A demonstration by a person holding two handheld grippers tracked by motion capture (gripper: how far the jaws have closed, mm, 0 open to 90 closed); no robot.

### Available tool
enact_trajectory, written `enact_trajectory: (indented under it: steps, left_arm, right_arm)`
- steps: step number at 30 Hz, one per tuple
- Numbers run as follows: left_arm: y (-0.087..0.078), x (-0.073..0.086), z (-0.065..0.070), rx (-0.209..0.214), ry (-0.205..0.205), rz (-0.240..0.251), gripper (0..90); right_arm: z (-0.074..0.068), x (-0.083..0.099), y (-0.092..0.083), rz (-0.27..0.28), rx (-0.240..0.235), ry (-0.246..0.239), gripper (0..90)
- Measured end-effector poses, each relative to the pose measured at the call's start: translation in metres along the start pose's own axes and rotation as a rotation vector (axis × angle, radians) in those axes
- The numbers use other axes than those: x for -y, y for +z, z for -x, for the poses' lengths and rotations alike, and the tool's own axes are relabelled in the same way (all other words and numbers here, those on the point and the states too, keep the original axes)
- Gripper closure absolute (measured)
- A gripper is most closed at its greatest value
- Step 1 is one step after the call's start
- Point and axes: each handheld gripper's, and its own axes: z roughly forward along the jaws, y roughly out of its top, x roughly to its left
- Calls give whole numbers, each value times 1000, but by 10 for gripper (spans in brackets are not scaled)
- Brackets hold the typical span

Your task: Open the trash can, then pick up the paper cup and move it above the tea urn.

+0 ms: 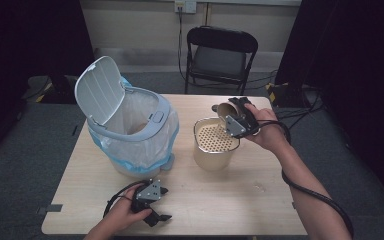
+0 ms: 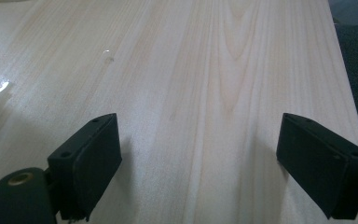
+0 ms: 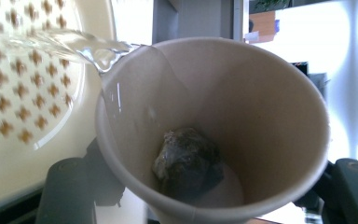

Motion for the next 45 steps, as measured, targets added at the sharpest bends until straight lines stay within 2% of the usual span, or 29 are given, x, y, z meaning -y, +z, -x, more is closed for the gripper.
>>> enact_trajectory:
  steps: [2,5,8,11,14,15,17,20,21,22,23,24,25,28,29,32,34,35,38,40,41,42,44,45]
  left_arm:
    - [0,0,0,0,0,0,129]
    - [2,1,0,-5,-3,16,129]
    - [1,1,0,-5,-3,15,129]
    - [1,0,0,1,-2,8,129]
    - [1,1,0,-4,-2,13,129]
    - [1,1,0,-6,-3,14,129]
    - [1,0,0,-1,-2,8,129]
    - [0,0,0,-2,-1,2,129]
    - [0,0,0,-2,0,0,129]
    - [0,0,0,-1,-1,3,129]
    - [0,0,0,-1,-1,3,129]
    - [0,0,0,-2,-1,2,129]
    - [1,0,0,-5,-2,9,129]
    - [1,0,0,0,-2,8,129]
    - [0,0,0,-1,-1,5,129]
    - [0,0,0,4,-2,2,129]
    - [0,0,0,2,-1,3,129]
    - [0,0,0,4,-1,2,129]
    - [0,0,0,1,-1,4,129]
    - [1,0,0,0,-2,7,129]
    - [1,0,0,-5,-2,12,129]
    - [0,0,0,-1,-1,5,129]
    - [1,0,0,-2,-1,5,129]
    - [1,0,0,0,-2,8,129]
  right_arm:
    - [-2,-1,-1,-19,19,-71,301]
    - [-6,-3,-1,-45,72,-181,302]
    - [-10,-4,-2,-102,144,-337,302]
    - [-13,-5,-3,-96,184,-444,302]
    - [-16,-5,-4,-92,183,-468,302]
    - [-16,-5,-5,-94,183,-460,302]
    - [-18,-5,-5,-109,203,-504,302]
    - [-22,-7,-5,-102,193,-588,302]
    - [-23,-7,-6,-105,194,-600,302]
    - [-23,-9,-6,-107,203,-657,302]
    - [-27,-9,-7,-121,222,-683,302]
    - [-28,-9,-7,-109,217,-716,302]
    - [-27,-12,-8,-95,218,-787,302]
    - [-26,-15,-9,-118,247,-942,303]
    - [-26,-16,-9,-127,256,-1011,303]
    - [-24,-16,-8,-149,257,-1054,303]
    - [-23,-14,-9,-148,277,-1023,303]
    - [-23,-15,-9,-152,271,-1035,303]
    - [-21,-16,-11,-145,259,-1007,302]
    - [-16,-16,-11,-125,229,-868,301]
    - [-13,-15,-11,-126,228,-780,300]
    - [-9,-13,-11,-119,207,-692,298]
    - [0,-8,-12,-89,158,-454,297]
    - [3,-5,-12,-97,159,-390,296]
